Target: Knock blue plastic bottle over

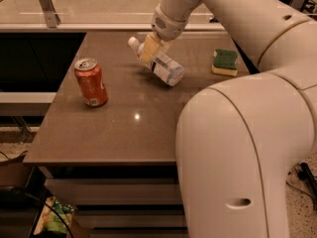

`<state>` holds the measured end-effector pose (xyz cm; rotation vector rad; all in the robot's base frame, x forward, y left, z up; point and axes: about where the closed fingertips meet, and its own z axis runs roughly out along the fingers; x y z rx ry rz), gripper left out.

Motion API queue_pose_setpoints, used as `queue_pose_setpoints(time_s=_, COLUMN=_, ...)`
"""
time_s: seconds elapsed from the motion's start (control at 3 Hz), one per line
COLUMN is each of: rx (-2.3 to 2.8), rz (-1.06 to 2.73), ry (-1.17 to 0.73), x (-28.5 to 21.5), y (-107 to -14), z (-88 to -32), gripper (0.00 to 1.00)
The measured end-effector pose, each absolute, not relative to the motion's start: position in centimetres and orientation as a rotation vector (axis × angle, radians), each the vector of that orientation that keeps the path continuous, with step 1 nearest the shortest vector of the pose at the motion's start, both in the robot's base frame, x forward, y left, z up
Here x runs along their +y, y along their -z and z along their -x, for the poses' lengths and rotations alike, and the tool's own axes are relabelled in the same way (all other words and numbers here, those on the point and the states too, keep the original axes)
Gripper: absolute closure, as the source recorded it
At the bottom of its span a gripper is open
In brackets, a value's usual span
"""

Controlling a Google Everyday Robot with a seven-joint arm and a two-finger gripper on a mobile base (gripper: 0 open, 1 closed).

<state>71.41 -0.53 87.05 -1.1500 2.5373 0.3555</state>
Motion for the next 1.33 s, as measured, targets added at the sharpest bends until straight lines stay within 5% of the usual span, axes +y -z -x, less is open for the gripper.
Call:
queue_pose_setpoints(time_s=0.67, rx=2.535, rz=1.202, ry=-0.393, x=1.2, y=-85.3, z=-72.5, gripper=1.0)
queue_pose_setpoints(time_s=1.33, rx=2.539, rz=1.208, ry=-0.397, x=1.6, y=-84.7, z=-72.6, gripper=0.59)
